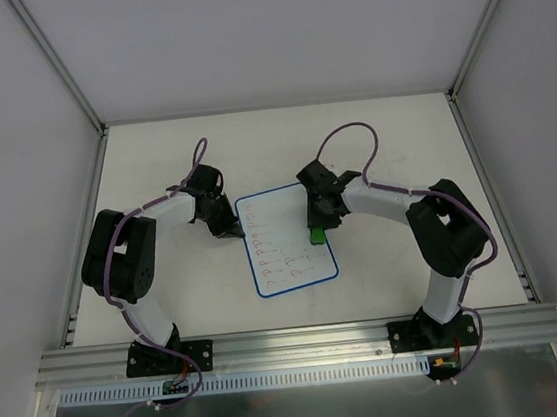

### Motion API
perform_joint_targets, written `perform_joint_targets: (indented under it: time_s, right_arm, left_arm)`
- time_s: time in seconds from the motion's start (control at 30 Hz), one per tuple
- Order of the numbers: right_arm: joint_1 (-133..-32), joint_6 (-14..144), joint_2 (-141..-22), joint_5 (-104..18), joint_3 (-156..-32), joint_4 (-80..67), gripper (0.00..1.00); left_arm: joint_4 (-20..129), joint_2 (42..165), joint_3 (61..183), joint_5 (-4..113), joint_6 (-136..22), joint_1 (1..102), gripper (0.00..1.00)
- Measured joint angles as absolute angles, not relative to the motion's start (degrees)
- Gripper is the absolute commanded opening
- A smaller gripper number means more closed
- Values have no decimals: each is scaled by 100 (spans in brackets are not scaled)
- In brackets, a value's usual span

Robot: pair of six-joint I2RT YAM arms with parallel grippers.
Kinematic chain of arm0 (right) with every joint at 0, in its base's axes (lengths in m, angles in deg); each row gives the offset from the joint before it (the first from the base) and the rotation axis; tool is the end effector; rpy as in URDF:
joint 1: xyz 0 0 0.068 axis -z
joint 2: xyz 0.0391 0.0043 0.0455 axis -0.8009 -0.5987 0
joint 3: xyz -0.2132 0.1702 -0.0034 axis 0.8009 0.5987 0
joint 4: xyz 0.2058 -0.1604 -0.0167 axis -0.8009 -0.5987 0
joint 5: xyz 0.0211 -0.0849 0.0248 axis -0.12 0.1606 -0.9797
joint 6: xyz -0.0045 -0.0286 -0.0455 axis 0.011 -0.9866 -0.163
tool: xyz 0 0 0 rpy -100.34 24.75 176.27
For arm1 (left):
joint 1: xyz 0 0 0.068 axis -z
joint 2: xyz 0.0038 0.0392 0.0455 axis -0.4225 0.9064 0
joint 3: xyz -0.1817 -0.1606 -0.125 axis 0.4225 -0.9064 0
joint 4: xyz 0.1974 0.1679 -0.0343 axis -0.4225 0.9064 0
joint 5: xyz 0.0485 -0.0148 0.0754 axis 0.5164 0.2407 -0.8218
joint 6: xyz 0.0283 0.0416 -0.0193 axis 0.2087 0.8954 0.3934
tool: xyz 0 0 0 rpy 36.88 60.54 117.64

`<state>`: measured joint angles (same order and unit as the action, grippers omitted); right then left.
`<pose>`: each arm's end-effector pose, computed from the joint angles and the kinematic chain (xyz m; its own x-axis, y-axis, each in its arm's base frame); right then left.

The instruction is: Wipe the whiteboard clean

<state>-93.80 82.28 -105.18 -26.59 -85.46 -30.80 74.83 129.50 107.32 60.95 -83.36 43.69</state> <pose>0.2833 0.2352 0.1720 -0.8526 -0.1976 -0.4837 -0.2606 0.9632 0.0658 0.3195 -0.1176 0.1504 -0.9202 -0.3174 -0.2291 -0.1841 0.8674 -0.4623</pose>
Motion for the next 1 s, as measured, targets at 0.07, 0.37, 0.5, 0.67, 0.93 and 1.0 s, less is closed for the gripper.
perform_joint_targets:
  time_s: [0.07,0.37,0.5,0.67,0.93,1.0]
  right_arm:
    - [-9157,8263,-10372,-2707,-8371,-3073,0]
    - [-9102,8180,-10440,-2742,-8495,-3198,0]
    - [-9128,8156,-10538,-2722,-8644,-3351,1]
    - [-9181,8163,-10614,-2654,-8764,-3482,1]
    - [-9249,8160,-10848,-2595,-9088,-3587,1]
    - [-9271,8147,-10975,-2597,-9254,-3582,1]
  left_arm:
    - [7479,12950,10732,6110,-8338,4369,0]
    - [7538,12843,10708,6123,-8332,4369,31]
    - [7675,12625,10557,6020,-8332,4408,31]
    - [7686,12526,10356,5992,-8353,4607,27]
    - [7691,12502,10314,6012,-8364,4710,27]
    - [7715,12541,10358,6012,-8362,4725,25]
